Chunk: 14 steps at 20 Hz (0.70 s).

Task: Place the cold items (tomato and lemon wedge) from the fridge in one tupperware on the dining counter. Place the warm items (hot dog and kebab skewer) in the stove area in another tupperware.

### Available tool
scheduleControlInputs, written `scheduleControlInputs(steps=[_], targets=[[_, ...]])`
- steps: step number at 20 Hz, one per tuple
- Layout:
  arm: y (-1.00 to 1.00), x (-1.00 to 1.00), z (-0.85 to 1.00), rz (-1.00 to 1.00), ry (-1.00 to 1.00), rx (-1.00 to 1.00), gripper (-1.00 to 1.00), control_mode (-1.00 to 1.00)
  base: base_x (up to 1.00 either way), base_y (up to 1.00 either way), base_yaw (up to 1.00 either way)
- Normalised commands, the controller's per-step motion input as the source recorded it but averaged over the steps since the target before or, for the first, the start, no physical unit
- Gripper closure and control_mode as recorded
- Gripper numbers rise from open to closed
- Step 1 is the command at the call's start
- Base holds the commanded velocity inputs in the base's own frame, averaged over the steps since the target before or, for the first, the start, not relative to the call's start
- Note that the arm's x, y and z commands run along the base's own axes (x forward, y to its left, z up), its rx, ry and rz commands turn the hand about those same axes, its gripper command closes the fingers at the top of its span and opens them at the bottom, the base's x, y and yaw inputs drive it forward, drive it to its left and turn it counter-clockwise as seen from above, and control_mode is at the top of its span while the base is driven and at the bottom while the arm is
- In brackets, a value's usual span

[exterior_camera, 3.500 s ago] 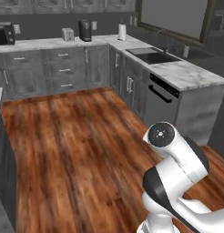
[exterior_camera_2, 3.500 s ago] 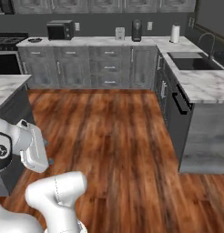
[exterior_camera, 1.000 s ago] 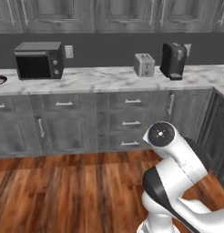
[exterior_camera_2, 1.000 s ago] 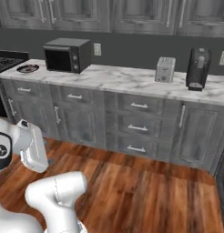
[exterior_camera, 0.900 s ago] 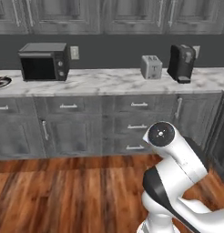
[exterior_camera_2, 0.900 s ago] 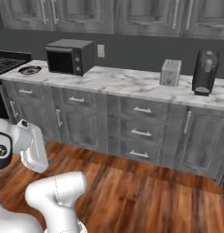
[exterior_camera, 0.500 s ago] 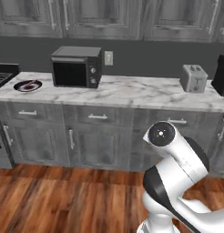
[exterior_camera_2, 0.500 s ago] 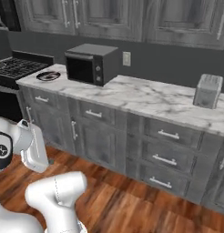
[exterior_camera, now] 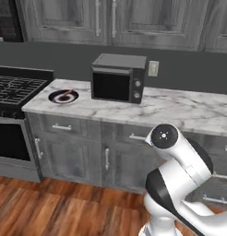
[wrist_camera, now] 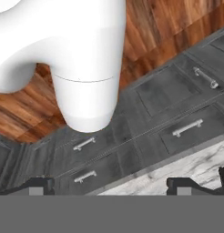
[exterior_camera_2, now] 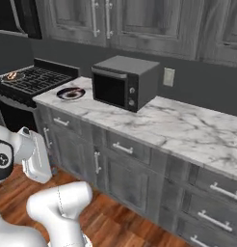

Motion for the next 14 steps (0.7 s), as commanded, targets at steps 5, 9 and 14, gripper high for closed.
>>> scheduleControlInputs(steps=[5,9,14], targets=[[0.0,0.0,0.0,0.0,0.0,0.0,-1.0,1.0,0.83,0.62,0.07],[0.0,0.0,0.0,0.0,0.0,0.0,-1.0,1.0,0.44,0.74,-0.1],[0.0,0.0,0.0,0.0,0.0,0.0,-1.0,1.0,0.39,0.75,-0.15]])
